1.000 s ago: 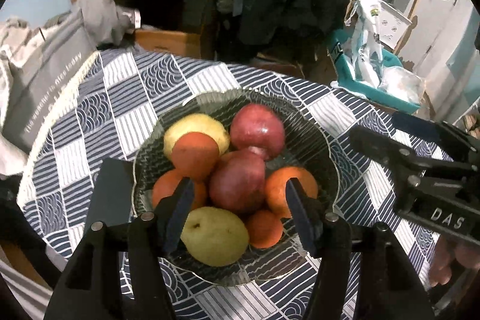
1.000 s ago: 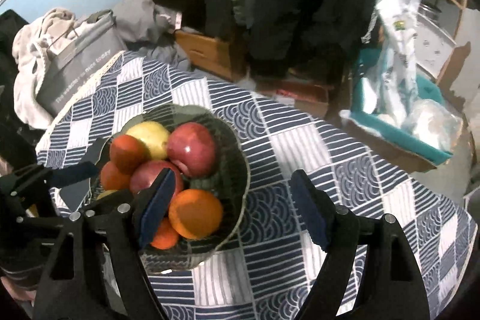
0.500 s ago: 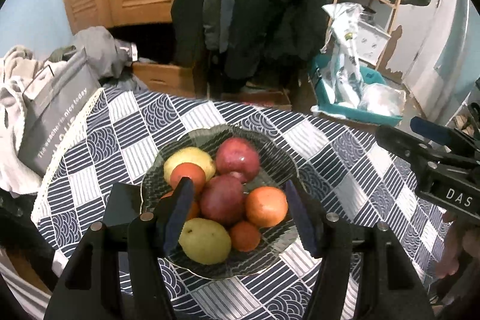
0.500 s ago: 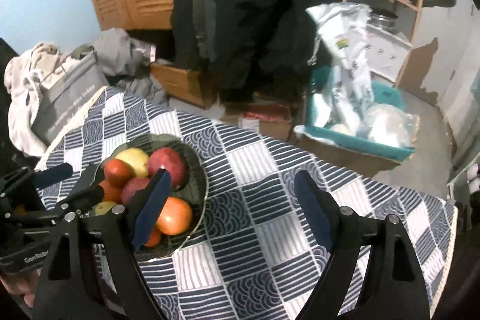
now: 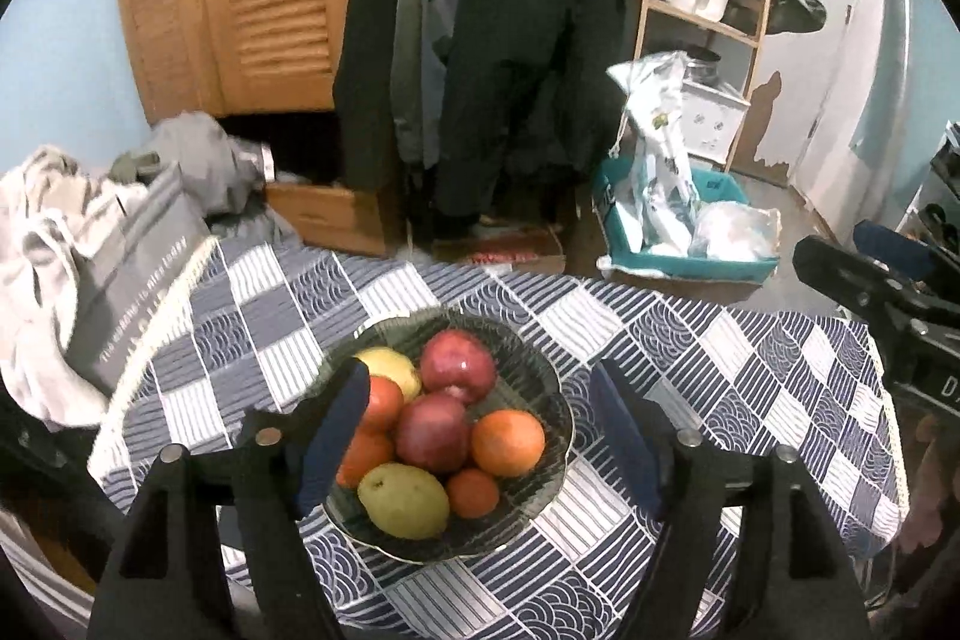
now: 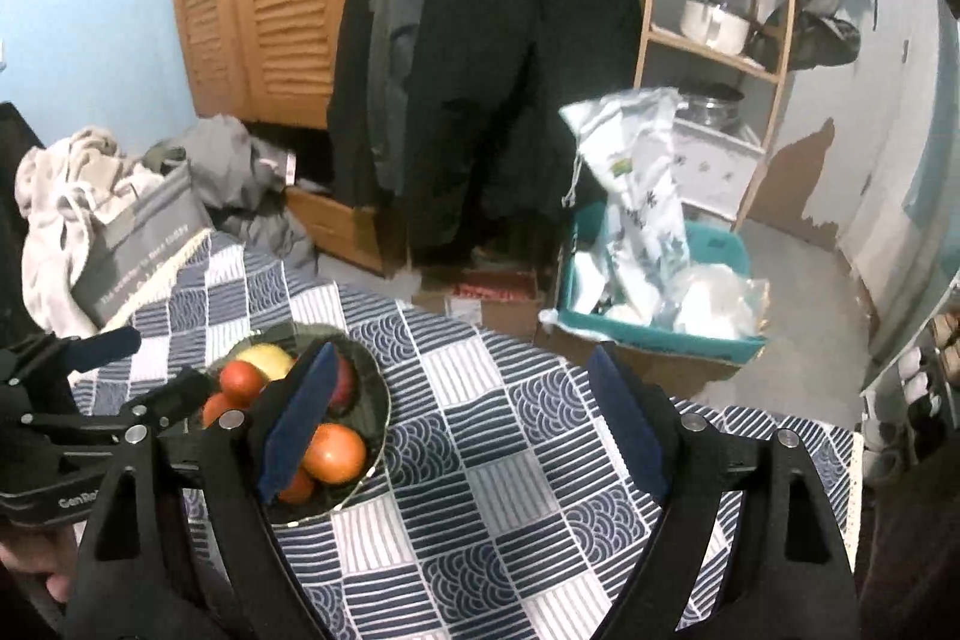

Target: Organize fruits

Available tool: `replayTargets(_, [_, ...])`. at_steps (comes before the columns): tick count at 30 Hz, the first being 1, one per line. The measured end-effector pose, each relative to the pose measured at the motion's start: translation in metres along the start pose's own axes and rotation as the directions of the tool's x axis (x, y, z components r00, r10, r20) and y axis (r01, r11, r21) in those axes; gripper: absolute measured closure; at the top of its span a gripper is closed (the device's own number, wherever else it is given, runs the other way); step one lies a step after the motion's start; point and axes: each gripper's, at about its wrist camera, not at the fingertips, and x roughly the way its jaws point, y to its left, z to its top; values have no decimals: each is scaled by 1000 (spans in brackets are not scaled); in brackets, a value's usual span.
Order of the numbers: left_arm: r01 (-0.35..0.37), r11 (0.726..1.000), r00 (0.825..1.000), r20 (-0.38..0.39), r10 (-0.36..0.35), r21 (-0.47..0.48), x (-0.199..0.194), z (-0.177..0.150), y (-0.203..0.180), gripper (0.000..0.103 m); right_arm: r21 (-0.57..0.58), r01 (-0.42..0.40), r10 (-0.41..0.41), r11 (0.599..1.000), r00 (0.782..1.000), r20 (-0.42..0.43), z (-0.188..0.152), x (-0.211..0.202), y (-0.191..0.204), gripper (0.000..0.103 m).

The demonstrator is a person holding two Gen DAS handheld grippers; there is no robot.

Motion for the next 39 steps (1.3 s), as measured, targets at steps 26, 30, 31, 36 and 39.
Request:
replayTargets(26, [49, 997, 980, 189, -59, 57, -75, 31, -35, 1, 74, 71, -79, 995, 990, 119, 0, -84, -39, 19])
replayTargets(30, [45, 996, 978, 199, -59, 72, -79, 33, -42, 1, 92, 83, -93, 992, 989, 112, -3, -85, -46, 19])
replayTargets(31, [45, 996, 977, 202, -60, 75, -81, 33, -43, 1, 96, 84, -95, 992, 989, 111, -4, -86, -48, 19])
replayTargets(36, [35, 996, 976, 212, -51, 79, -83, 37, -48, 1, 92, 118, -128, 989, 986, 111, -8, -87, -54, 19])
replayTargets(39, [32, 996, 976, 213, -50, 86, -84, 37, -49, 1, 104, 117, -128, 988, 986, 106, -10, -86, -60, 19])
